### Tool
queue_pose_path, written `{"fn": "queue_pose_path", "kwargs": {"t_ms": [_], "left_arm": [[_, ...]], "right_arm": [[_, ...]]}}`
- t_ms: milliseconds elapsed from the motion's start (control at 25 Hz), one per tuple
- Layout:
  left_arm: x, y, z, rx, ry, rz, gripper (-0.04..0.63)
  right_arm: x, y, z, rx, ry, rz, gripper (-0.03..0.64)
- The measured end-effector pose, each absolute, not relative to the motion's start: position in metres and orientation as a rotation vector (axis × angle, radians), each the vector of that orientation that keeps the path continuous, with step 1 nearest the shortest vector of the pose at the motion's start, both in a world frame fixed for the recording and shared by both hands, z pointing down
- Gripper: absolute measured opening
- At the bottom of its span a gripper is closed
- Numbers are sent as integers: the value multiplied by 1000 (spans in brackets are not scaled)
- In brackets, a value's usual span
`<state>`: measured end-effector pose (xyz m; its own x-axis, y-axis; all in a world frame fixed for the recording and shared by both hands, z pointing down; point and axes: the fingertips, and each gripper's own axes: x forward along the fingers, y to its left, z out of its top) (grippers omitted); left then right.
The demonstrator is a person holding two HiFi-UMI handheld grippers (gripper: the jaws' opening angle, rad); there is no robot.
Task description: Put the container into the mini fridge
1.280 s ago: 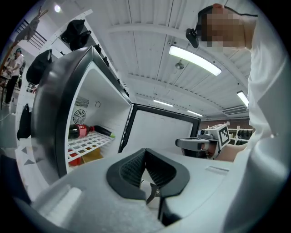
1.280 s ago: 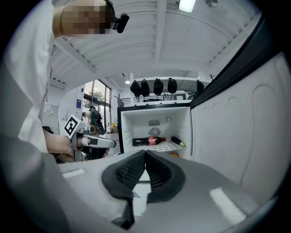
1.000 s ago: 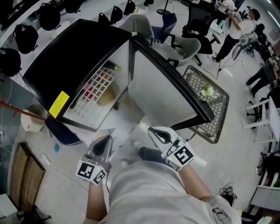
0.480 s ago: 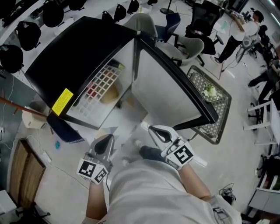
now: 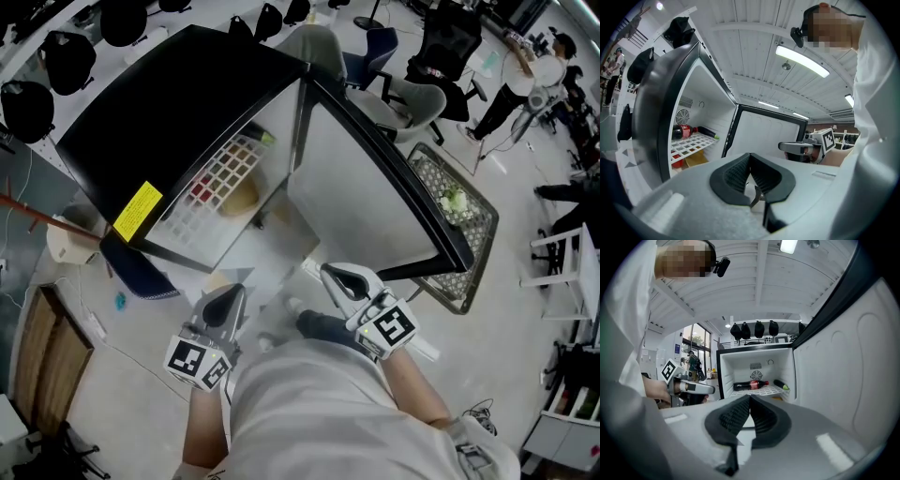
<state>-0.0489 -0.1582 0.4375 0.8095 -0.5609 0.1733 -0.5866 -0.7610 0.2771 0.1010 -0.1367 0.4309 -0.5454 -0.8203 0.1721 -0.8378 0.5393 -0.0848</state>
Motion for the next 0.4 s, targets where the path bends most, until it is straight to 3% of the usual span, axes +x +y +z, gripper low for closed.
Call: {"fn": "queue_pose_path", "kwargs": {"t_ms": [400], "left_arm": [[-45,-159,440,2672,-898,135,8]], "right_arm": [[100,-142,431,1382,-2671,232,3]]}}
